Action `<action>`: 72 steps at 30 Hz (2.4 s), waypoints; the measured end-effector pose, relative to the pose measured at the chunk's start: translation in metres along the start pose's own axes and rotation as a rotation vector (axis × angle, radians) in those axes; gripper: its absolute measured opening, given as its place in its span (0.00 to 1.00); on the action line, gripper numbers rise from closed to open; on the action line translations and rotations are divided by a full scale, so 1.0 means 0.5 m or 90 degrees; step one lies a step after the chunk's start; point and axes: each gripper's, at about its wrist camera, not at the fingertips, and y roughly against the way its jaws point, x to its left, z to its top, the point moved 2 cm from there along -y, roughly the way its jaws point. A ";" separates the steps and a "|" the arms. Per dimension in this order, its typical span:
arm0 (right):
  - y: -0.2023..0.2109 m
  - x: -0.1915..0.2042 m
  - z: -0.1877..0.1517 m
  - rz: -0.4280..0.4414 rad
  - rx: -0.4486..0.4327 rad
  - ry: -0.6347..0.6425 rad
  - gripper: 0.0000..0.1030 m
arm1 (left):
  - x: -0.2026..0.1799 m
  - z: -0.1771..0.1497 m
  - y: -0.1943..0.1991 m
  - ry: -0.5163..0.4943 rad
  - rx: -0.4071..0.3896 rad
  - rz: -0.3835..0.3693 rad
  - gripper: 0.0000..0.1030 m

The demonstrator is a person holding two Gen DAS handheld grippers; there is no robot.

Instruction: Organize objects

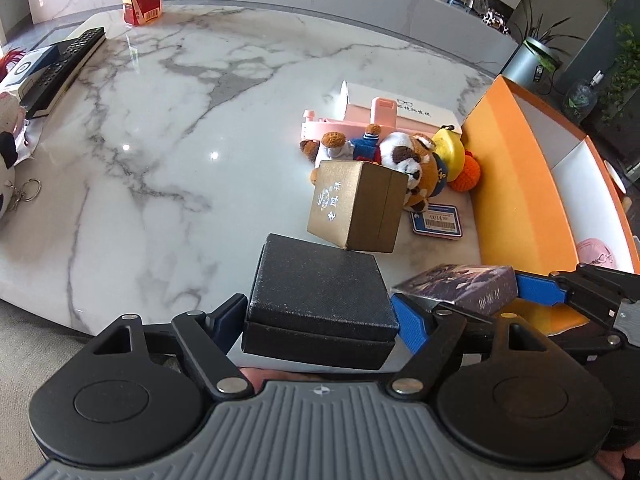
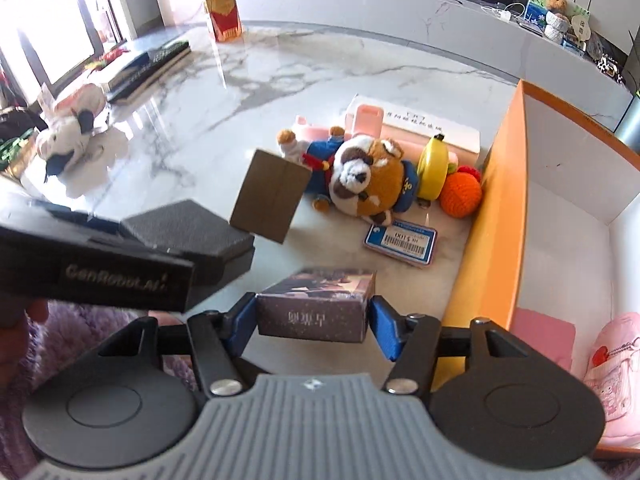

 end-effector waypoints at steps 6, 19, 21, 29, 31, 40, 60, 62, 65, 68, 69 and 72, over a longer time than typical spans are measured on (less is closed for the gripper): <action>0.042 0.002 0.008 0.027 -0.032 0.009 0.59 | 0.005 0.000 0.063 0.022 -0.040 -0.016 0.88; 0.260 -0.126 0.023 0.031 -0.150 -0.075 0.59 | -0.148 0.034 0.171 -0.045 -0.117 -0.129 0.88; 0.285 -0.167 0.016 0.004 -0.159 -0.096 0.59 | -0.193 0.040 0.168 -0.075 -0.116 -0.147 0.88; 0.291 -0.327 -0.043 -0.055 -0.134 -0.216 0.59 | -0.357 0.053 0.108 -0.189 -0.075 -0.187 0.88; 0.287 -0.356 -0.058 -0.056 -0.136 -0.245 0.59 | -0.394 0.046 0.086 -0.223 -0.062 -0.169 0.88; 0.246 -0.420 -0.076 -0.017 -0.140 -0.290 0.59 | -0.506 0.002 -0.013 -0.408 -0.031 0.004 0.88; 0.180 -0.483 -0.091 0.077 -0.131 -0.332 0.59 | -0.608 0.029 -0.200 -0.873 0.399 0.094 0.88; 0.173 -0.485 -0.095 0.088 -0.130 -0.346 0.59 | -0.607 0.030 -0.223 -0.866 0.436 0.085 0.88; 0.161 -0.486 -0.099 0.113 -0.126 -0.354 0.59 | -0.593 0.018 -0.247 -0.875 0.481 0.065 0.88; 0.144 -0.482 -0.096 0.120 -0.117 -0.347 0.59 | -0.577 0.012 -0.259 -0.867 0.503 0.035 0.89; 0.137 -0.480 -0.095 0.121 -0.112 -0.348 0.59 | -0.572 0.014 -0.262 -0.859 0.503 0.027 0.89; 0.114 -0.478 -0.092 0.127 -0.101 -0.355 0.59 | -0.558 0.007 -0.264 -0.870 0.495 0.009 0.89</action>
